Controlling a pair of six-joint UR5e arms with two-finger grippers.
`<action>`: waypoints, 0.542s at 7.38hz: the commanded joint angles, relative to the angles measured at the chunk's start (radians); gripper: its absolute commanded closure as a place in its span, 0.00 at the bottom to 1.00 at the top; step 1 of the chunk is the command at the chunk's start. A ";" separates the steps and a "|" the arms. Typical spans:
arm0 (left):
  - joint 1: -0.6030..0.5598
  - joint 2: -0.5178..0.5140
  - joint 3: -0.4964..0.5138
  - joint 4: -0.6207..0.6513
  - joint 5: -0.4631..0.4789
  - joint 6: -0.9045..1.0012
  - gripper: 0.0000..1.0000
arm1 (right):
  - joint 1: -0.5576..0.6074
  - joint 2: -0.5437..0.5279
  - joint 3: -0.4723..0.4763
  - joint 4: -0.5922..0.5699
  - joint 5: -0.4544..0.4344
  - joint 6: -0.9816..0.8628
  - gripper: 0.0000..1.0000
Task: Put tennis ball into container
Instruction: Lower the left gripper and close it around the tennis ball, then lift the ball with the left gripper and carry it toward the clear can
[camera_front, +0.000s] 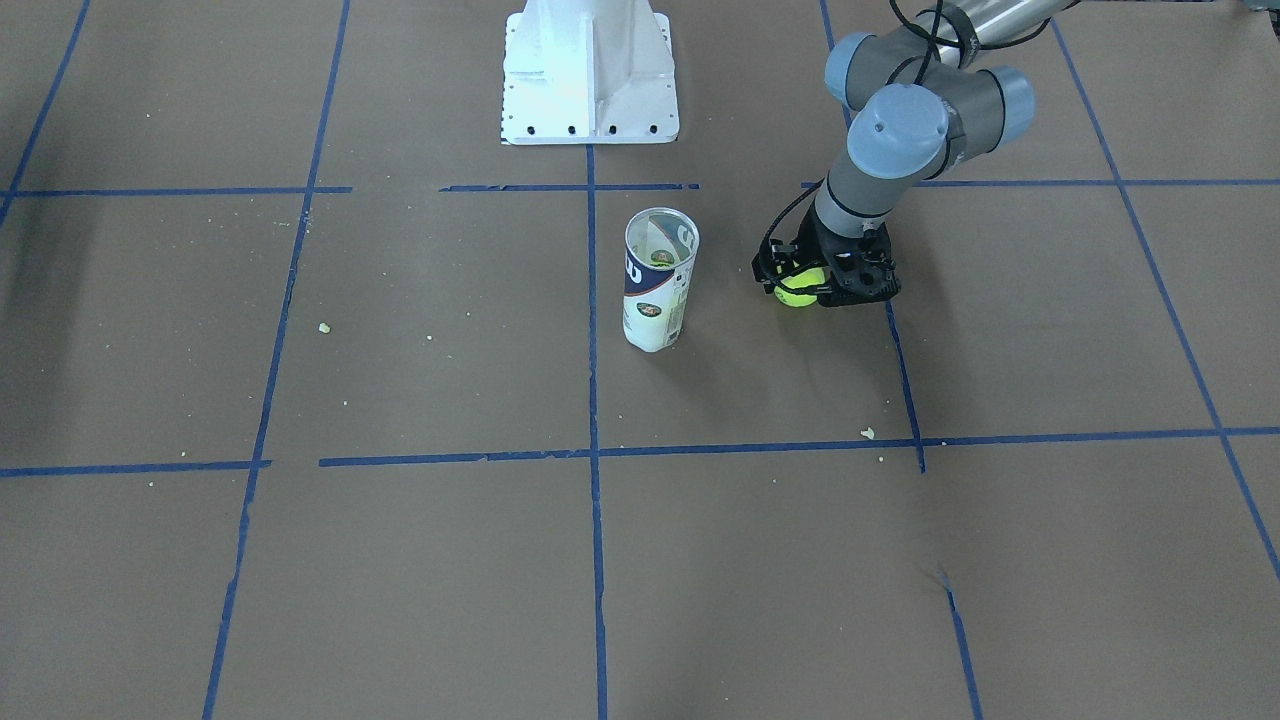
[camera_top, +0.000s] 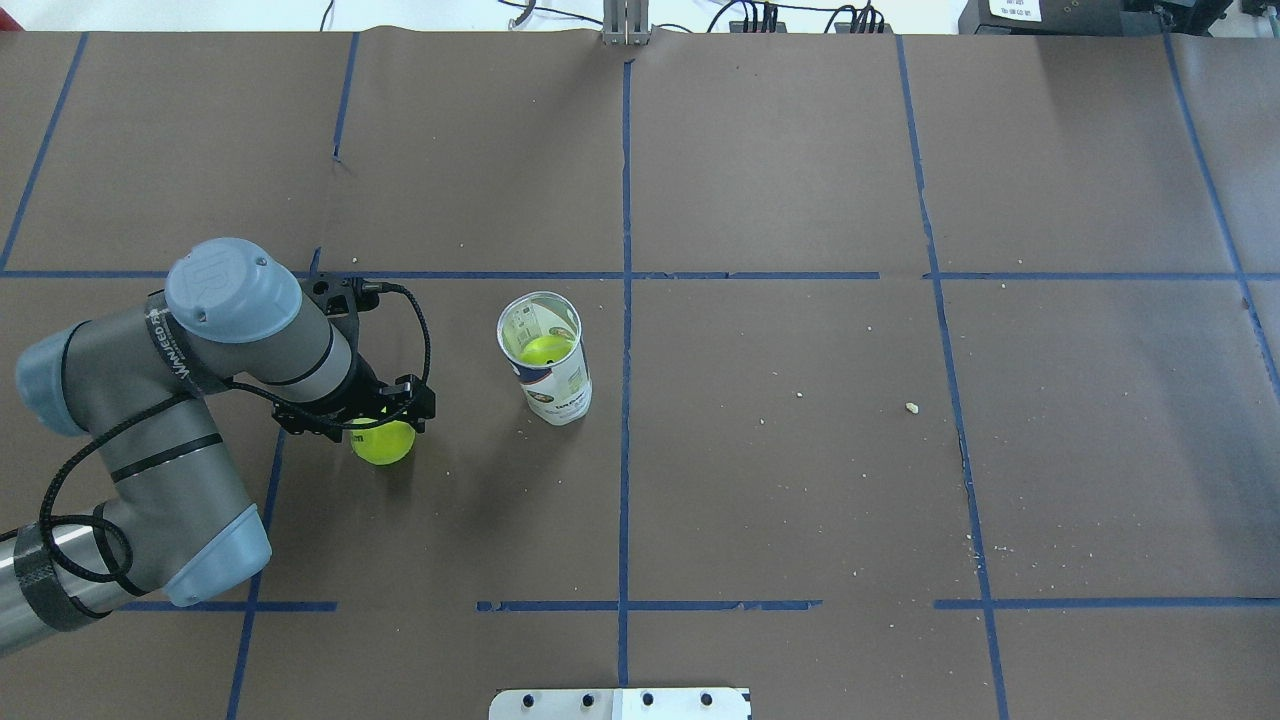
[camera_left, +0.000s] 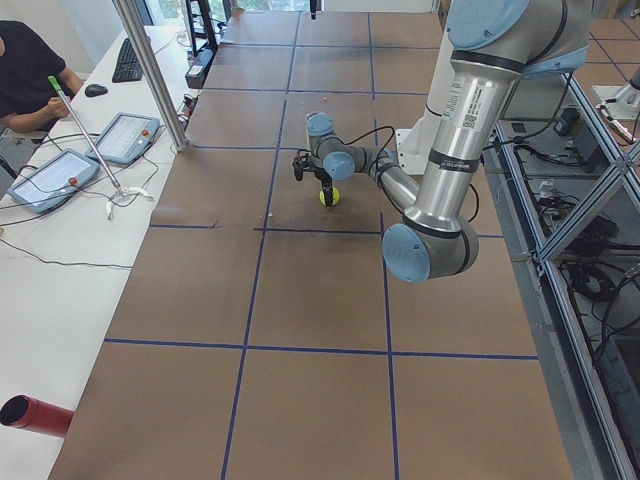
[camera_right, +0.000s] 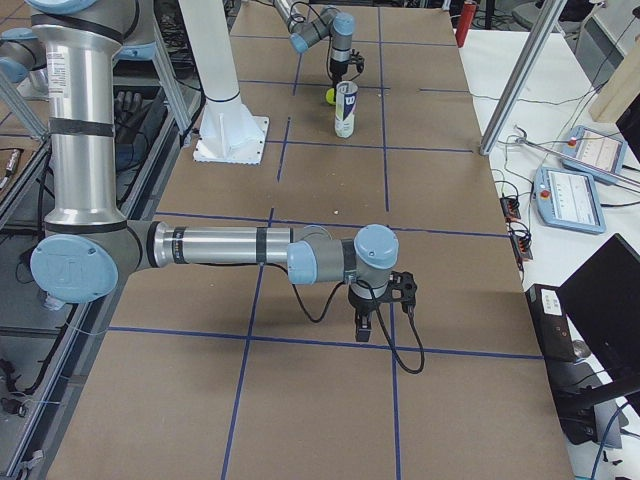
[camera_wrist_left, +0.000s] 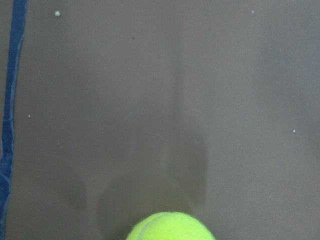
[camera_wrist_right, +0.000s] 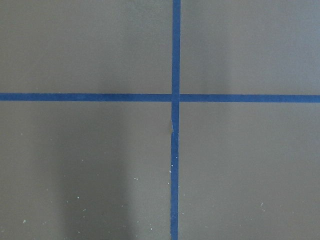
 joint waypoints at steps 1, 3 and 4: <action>0.002 0.003 -0.013 0.000 0.000 -0.001 0.70 | 0.000 0.000 0.000 0.000 0.000 0.000 0.00; -0.014 0.003 -0.064 0.007 0.000 -0.001 1.00 | 0.000 0.000 0.000 0.000 0.000 0.000 0.00; -0.029 0.050 -0.181 0.030 -0.002 0.004 1.00 | 0.000 0.000 0.000 0.000 0.000 0.000 0.00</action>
